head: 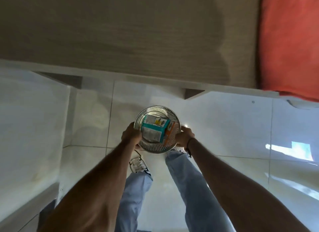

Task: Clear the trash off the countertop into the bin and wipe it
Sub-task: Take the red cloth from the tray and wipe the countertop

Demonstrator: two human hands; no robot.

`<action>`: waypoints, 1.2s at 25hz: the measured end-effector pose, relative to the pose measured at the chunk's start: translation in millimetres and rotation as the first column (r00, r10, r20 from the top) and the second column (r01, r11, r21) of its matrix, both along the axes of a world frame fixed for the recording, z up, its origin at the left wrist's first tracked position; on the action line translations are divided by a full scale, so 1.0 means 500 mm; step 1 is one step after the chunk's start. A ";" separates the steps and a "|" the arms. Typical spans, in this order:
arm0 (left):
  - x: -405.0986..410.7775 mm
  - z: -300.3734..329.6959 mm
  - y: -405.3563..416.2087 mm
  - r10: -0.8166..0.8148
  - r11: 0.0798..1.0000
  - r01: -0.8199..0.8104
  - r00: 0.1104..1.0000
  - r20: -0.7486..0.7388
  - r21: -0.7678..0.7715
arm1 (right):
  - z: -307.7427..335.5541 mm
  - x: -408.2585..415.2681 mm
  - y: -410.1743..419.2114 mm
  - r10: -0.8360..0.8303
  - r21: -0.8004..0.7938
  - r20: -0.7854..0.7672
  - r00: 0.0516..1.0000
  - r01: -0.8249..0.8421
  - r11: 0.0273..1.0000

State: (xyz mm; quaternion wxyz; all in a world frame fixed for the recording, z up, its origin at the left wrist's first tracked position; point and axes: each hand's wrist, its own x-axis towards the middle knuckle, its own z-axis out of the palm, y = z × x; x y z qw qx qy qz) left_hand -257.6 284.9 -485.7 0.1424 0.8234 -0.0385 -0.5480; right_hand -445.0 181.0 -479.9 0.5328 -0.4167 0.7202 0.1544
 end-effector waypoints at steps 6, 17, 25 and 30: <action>0.001 -0.049 0.019 0.185 0.983 -0.184 0.956 -0.228 0.026 | -0.052 -0.004 0.023 -0.127 0.182 0.075 0.989 0.112 0.977; 0.019 0.586 -0.008 -0.336 0.883 0.329 0.941 0.039 -0.334 | 0.558 0.006 0.055 0.012 -0.063 0.235 0.972 0.003 0.998; 0.012 0.886 -0.254 -0.449 0.512 0.597 0.799 0.400 -0.618 | 0.842 -0.002 -0.043 0.271 -0.892 0.055 0.961 -0.075 0.446; -0.038 0.874 -0.401 -0.498 0.295 0.903 0.425 0.756 -0.314 | 0.853 -0.034 -0.163 0.360 -0.696 -0.425 0.831 -0.554 0.457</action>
